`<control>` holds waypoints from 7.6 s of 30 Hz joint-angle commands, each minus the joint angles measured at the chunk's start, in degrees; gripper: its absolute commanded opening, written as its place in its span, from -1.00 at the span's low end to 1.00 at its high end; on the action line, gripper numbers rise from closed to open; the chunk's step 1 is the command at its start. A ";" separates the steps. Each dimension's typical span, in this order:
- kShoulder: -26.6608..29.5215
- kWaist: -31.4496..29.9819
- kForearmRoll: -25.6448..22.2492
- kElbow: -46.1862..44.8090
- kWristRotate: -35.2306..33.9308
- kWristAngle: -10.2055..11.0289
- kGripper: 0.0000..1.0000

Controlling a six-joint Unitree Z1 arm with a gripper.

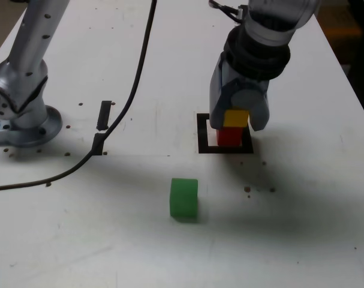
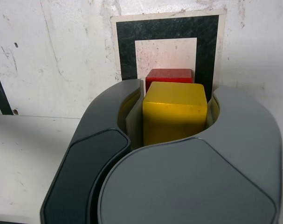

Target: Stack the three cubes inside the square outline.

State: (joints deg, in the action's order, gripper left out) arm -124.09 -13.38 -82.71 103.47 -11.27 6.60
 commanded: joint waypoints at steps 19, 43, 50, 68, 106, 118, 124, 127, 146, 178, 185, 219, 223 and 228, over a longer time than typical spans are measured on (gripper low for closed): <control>-0.04 0.85 0.26 -1.74 -0.06 -1.04 0.00; 15.31 -9.10 -2.20 -5.60 -5.69 -4.11 0.99; 14.19 -15.82 0.49 -9.53 -12.91 -8.56 0.97; 10.55 -16.77 23.57 -28.50 -14.91 -18.83 0.85; 18.49 -15.80 1.08 -12.07 -19.23 -5.26 -0.38; 17.80 -1.67 -10.75 3.37 -3.96 -0.61 -0.41; 14.51 0.75 -10.28 4.06 -1.88 -0.50 -0.41; 13.63 1.13 -9.95 4.49 -1.83 -0.93 -0.41; 7.25 4.47 -2.75 0.46 0.30 -4.28 -0.40; 9.18 4.56 -4.48 1.84 1.25 -4.81 0.99; 20.84 2.64 -8.52 -2.56 2.69 -4.18 0.99; 44.87 7.31 26.26 -64.65 6.39 -5.72 0.99; 44.55 7.31 26.76 -64.85 6.47 -5.81 0.99; 44.44 7.31 27.08 -64.94 6.51 -5.88 0.99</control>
State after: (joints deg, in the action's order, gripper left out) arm -79.49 -6.12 -55.78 38.54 -4.87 0.75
